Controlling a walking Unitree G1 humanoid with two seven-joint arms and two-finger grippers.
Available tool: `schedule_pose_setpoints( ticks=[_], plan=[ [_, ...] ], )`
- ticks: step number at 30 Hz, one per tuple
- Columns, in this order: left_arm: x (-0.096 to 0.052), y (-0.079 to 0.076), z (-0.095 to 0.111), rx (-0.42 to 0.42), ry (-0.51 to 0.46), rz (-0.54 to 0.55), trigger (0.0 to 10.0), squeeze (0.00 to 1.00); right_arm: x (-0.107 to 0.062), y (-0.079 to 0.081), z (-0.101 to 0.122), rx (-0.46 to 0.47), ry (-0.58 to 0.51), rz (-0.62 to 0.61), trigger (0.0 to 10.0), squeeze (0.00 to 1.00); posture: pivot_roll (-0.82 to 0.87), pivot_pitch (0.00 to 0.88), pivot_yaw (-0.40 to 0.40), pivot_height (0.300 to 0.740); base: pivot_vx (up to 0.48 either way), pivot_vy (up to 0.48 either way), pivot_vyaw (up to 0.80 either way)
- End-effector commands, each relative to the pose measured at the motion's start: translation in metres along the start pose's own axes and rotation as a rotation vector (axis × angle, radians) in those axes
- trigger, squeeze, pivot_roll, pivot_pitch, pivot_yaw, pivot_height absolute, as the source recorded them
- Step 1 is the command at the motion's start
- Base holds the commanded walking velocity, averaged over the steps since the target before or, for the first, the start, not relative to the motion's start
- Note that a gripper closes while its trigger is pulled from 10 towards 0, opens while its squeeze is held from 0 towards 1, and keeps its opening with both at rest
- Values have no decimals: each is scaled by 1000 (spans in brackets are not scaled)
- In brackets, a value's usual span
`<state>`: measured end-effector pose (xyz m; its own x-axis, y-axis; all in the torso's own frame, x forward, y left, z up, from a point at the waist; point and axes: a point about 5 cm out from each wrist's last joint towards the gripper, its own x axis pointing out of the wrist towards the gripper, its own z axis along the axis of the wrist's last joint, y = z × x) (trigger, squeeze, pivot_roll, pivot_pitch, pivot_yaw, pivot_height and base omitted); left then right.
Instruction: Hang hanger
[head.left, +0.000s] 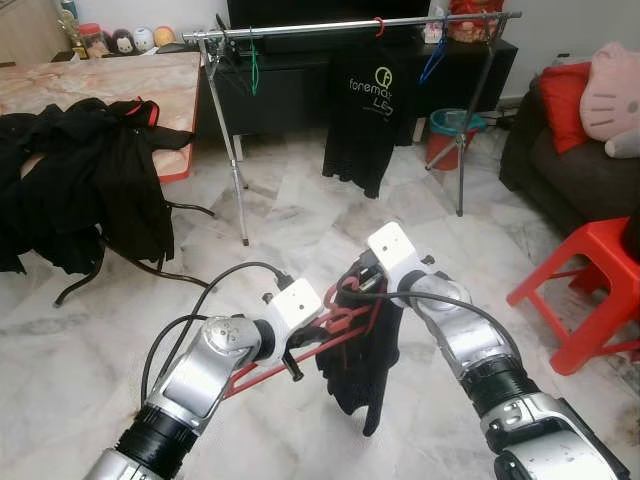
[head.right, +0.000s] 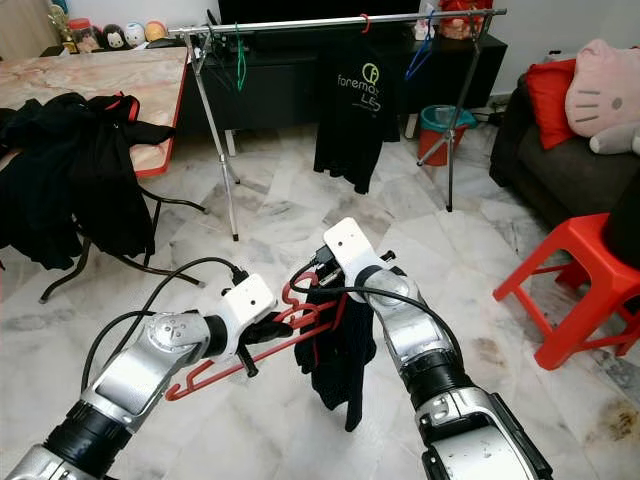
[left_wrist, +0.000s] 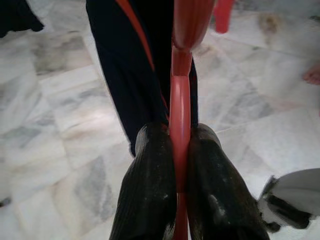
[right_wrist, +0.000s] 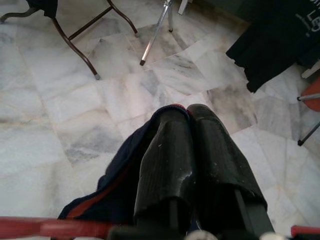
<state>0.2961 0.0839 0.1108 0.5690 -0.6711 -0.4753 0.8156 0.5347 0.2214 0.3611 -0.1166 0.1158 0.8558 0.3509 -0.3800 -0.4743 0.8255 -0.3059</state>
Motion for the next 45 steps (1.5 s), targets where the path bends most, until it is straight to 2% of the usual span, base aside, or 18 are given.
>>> schedule_pose_setpoints(
  ticks=[1, 9, 19, 24, 30, 33, 35, 37, 45],
  plan=[
    [3, 1, 4, 58, 15, 13, 10000, 0, 0, 2, 18, -22, -62, 7, 10000, 0, -125, 0, -31, 732, 0, 0, 0],
    [0, 14, -4, 54, 72, 107, 10000, 0, -1, -2, 10, -38, -26, -36, 10000, 0, -124, 0, -32, 732, 0, 0, 0],
    [1, 23, -2, 35, 66, 187, 10000, 0, -2, -7, 11, -33, -17, -84, 10000, 0, -124, 0, -34, 732, 0, 0, 0],
    [4, 6, 10, -53, -63, 48, 10000, 0, -1, 0, 16, -40, -46, -45, 10000, 0, -125, 0, -34, 732, 0, 0, 0],
    [4, -8, 16, -79, -116, -72, 10000, 0, 0, 9, 26, -38, -83, -5, 10000, 0, -126, 0, -34, 732, 0, 0, 0],
    [3, -9, 15, -73, -104, -90, 10000, 0, 1, 9, 27, -36, -82, -7, 10000, 0, -125, 0, -34, 732, 0, 0, 0],
    [2, -2, 5, -19, -20, -34, 10000, 0, 0, 5, 24, -38, -66, -29, 10000, 0, -123, 0, -35, 732, 0, 0, 0],
    [1, 3, -2, 9, 26, 0, 10000, 0, 0, 3, 22, -45, -58, -36, 10000, 0, -123, 0, -35, 732, 0, 0, 0],
    [-4, 20, -7, 2, 82, 115, 10000, 0, -1, -1, 19, -37, -47, -61, 10000, 0, -125, 0, -35, 732, 0, 0, 0]
  ],
)
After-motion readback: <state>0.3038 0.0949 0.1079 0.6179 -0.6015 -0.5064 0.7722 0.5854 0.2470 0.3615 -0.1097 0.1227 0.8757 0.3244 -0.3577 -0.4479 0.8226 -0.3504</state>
